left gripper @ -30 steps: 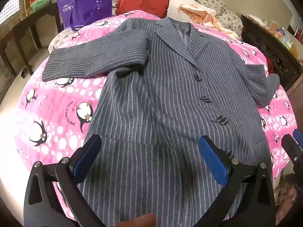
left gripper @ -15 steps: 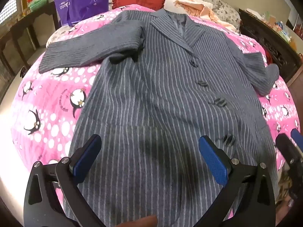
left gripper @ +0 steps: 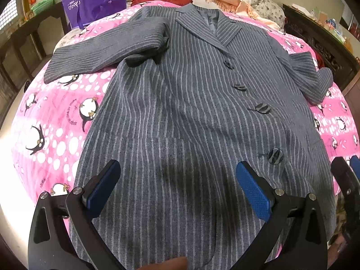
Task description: Fold large clothes
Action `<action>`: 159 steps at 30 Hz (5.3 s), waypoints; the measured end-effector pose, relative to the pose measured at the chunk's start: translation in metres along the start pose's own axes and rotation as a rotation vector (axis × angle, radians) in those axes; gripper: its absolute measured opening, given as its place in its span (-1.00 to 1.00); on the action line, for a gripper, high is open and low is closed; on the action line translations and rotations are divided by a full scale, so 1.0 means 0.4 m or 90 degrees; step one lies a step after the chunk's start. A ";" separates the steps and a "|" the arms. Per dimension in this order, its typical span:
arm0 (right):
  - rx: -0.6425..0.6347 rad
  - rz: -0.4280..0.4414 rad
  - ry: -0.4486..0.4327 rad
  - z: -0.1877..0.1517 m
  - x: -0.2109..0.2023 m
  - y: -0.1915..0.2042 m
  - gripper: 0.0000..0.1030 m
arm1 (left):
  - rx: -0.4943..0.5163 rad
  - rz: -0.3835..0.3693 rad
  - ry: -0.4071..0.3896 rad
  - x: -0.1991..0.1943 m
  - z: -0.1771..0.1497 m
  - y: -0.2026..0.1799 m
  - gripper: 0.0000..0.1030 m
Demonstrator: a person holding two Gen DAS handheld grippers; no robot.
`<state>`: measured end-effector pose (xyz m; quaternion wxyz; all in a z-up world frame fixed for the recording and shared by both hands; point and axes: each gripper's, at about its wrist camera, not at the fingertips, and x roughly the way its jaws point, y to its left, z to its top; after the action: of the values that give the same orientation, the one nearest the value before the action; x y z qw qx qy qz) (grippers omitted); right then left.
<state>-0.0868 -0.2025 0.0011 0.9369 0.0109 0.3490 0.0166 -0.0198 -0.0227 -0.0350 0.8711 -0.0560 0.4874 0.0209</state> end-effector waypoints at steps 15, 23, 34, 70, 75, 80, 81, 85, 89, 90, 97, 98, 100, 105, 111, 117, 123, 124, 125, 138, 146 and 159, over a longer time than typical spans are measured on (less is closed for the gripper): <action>0.020 0.016 0.016 -0.022 0.017 -0.016 1.00 | 0.019 0.018 0.013 0.022 -0.009 -0.022 0.99; 0.022 0.017 0.022 -0.026 0.026 -0.019 1.00 | 0.022 0.021 0.020 0.031 -0.011 -0.026 0.99; 0.019 0.019 0.028 -0.030 0.030 -0.020 1.00 | 0.017 0.016 0.029 0.044 -0.015 -0.022 0.99; 0.014 0.010 0.073 -0.044 0.066 -0.017 1.00 | 0.005 0.010 0.053 0.080 -0.023 -0.002 0.99; 0.016 0.010 0.080 -0.047 0.070 -0.018 1.00 | 0.008 0.012 0.057 0.096 -0.025 0.003 0.99; 0.015 0.011 0.084 -0.050 0.072 -0.017 1.00 | 0.027 0.023 0.051 0.100 -0.029 -0.005 0.99; 0.017 0.012 0.086 -0.051 0.074 -0.018 1.00 | 0.026 0.024 0.051 0.100 -0.030 -0.007 0.99; 0.050 0.035 0.140 -0.070 0.112 -0.038 1.00 | 0.027 0.025 0.051 0.097 -0.035 -0.005 0.99; 0.100 0.053 0.197 -0.105 0.161 -0.076 1.00 | 0.028 0.026 0.049 0.095 -0.033 -0.007 0.99; 0.090 0.050 0.192 -0.105 0.159 -0.072 1.00 | 0.028 0.026 0.046 0.094 -0.036 -0.007 0.99; 0.026 0.001 0.173 -0.130 0.160 -0.031 1.00 | 0.029 0.023 0.032 0.084 -0.059 -0.007 0.99; 0.022 -0.002 0.171 -0.132 0.160 -0.027 1.00 | 0.029 0.022 0.031 0.083 -0.061 -0.007 0.99; 0.017 -0.006 0.167 -0.134 0.156 -0.024 1.00 | 0.029 0.022 0.030 0.080 -0.064 -0.007 0.99; 0.011 -0.008 0.164 -0.132 0.158 -0.021 1.00 | 0.031 0.020 0.025 0.075 -0.069 -0.007 0.99; 0.013 -0.003 0.167 -0.132 0.163 -0.023 1.00 | 0.038 0.021 0.028 0.073 -0.067 -0.010 0.99; 0.027 0.002 0.171 -0.114 0.145 -0.031 1.00 | 0.086 0.042 0.012 0.059 -0.062 -0.035 0.99; 0.014 -0.005 0.049 0.022 0.073 -0.059 1.00 | 0.053 0.017 -0.123 -0.050 0.040 -0.016 0.99; 0.010 0.002 0.039 0.043 0.074 -0.061 1.00 | 0.049 0.017 -0.135 -0.052 0.068 -0.013 0.99; -0.002 0.020 0.029 0.076 0.084 -0.057 1.00 | 0.041 0.020 -0.145 -0.042 0.101 -0.009 0.99; -0.040 0.131 0.107 0.078 0.393 -0.050 1.00 | 0.000 -0.021 -0.065 0.204 0.129 0.063 0.99; -0.042 0.124 0.101 0.080 0.406 -0.053 1.00 | 0.020 0.003 -0.060 0.206 0.125 0.039 0.99; -0.039 0.129 0.100 0.080 0.405 -0.060 1.00 | 0.016 -0.005 -0.068 0.200 0.119 0.042 0.99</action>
<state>0.0570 -0.2205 -0.0814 0.9002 0.0165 0.4175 0.1227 0.0609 -0.0020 -0.0799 0.8965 -0.0458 0.4403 0.0142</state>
